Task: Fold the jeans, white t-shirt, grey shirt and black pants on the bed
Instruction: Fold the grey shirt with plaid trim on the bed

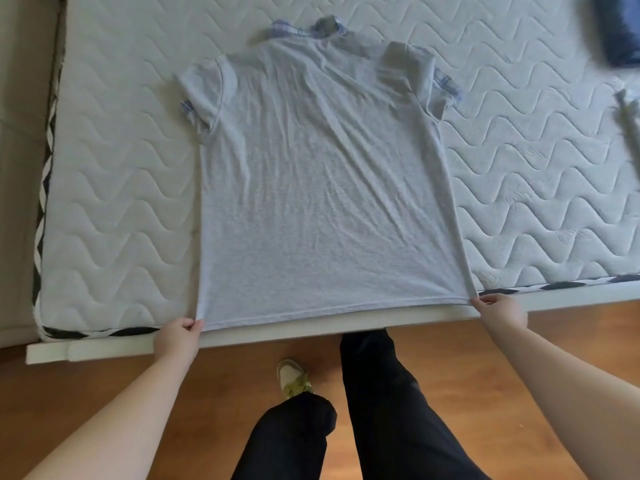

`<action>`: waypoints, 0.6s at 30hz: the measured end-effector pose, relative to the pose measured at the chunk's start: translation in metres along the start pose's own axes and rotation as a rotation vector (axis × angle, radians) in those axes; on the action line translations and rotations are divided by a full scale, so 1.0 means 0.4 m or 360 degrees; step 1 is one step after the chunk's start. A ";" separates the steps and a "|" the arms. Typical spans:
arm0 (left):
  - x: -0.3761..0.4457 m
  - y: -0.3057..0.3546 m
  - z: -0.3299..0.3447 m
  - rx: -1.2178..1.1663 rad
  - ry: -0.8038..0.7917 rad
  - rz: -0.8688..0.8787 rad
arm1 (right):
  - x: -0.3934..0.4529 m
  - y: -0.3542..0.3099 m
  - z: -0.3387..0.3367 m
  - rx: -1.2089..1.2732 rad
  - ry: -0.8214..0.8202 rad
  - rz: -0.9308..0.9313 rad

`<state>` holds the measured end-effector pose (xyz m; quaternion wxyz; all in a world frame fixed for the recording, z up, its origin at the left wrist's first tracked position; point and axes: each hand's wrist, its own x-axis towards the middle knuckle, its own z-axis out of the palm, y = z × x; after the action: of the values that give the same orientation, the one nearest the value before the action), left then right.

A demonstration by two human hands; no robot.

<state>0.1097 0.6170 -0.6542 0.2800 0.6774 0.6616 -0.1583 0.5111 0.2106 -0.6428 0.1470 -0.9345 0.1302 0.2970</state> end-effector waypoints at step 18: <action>0.023 0.348 0.054 0.0128 0.0482 0.0907 | -0.016 -0.310 0.087 -0.0124 0.0286 -0.0814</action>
<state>0.2508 0.6162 -0.6531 0.1844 0.8617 0.4728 0.0031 0.5289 0.3382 -0.6418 0.1691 -0.9645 -0.1090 0.1710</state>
